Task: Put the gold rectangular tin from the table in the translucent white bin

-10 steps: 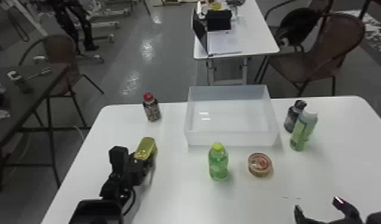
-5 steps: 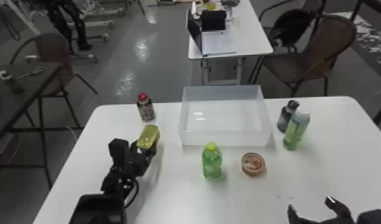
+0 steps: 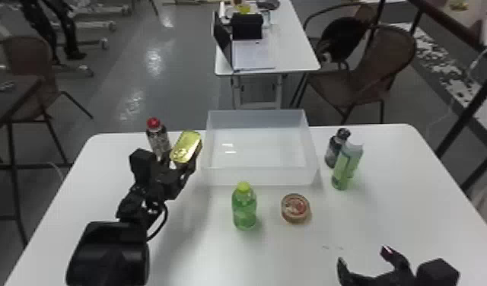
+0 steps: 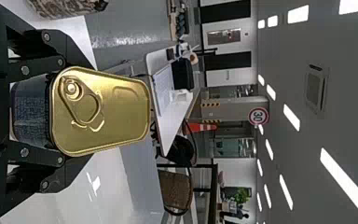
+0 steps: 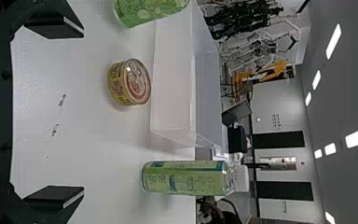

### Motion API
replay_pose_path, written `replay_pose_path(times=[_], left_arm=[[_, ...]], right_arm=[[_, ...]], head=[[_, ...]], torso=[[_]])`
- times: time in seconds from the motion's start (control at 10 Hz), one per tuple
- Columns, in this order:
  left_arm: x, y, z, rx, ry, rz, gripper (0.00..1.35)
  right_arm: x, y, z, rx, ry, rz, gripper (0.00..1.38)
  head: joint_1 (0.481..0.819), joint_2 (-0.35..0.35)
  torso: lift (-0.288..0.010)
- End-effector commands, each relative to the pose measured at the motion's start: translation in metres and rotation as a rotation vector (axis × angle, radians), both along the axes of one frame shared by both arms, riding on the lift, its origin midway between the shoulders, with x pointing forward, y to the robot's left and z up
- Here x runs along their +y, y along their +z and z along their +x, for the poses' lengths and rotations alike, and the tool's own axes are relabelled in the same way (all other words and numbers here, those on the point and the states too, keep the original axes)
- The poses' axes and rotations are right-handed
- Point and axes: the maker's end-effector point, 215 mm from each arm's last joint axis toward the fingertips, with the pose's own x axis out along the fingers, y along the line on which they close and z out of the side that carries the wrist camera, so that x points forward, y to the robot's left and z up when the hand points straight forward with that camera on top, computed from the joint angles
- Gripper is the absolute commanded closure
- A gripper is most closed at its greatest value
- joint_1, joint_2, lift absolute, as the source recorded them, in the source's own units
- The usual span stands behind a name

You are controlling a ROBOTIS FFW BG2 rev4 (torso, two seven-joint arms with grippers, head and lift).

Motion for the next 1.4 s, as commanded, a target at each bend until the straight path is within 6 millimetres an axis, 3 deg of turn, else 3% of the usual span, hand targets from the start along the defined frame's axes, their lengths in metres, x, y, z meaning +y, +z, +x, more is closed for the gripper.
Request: replay_pose_path(times=[0.0, 0.3, 0.5, 0.7, 0.9, 1.1, 1.2, 1.3], left_arm=[[-0.019, 0.001, 0.007, 0.019, -0.038, 0.010, 0.83], [-0.070, 0.021, 0.031, 0.022, -0.174, 0.128, 0.83], [-0.097, 0.022, 0.044, 0.040, -0.260, 0.244, 0.83], [-0.109, 0.007, 0.051, 0.083, -0.299, 0.340, 0.82], [-0.103, -0.011, 0.053, 0.127, -0.290, 0.377, 0.82], [-0.100, -0.006, 0.055, 0.097, -0.268, 0.380, 0.39], [-0.100, 0.001, 0.058, 0.081, -0.267, 0.379, 0.24], [-0.098, 0.005, 0.058, 0.069, -0.269, 0.371, 0.17]], right_arm=[[0.000, -0.001, 0.002, 0.000, 0.001, 0.001, 0.11], [0.002, -0.004, 0.003, 0.007, 0.003, 0.006, 0.11], [0.002, -0.004, 0.006, 0.005, 0.007, 0.006, 0.11], [0.004, -0.005, 0.009, 0.005, 0.015, 0.010, 0.11], [0.006, -0.007, 0.011, 0.008, 0.020, 0.012, 0.11], [0.006, -0.008, 0.009, 0.011, 0.018, 0.016, 0.11], [0.006, -0.008, 0.009, 0.011, 0.019, 0.019, 0.11], [0.005, -0.007, 0.008, 0.011, 0.019, 0.019, 0.11]], head=[[0.695, 0.036], [0.695, -0.012], [0.695, -0.041], [0.695, -0.067], [0.695, -0.073], [0.695, -0.067], [0.695, -0.065], [0.695, -0.065]], torso=[[-0.030], [-0.030], [-0.030], [-0.030], [-0.030], [-0.030], [-0.030], [-0.030]])
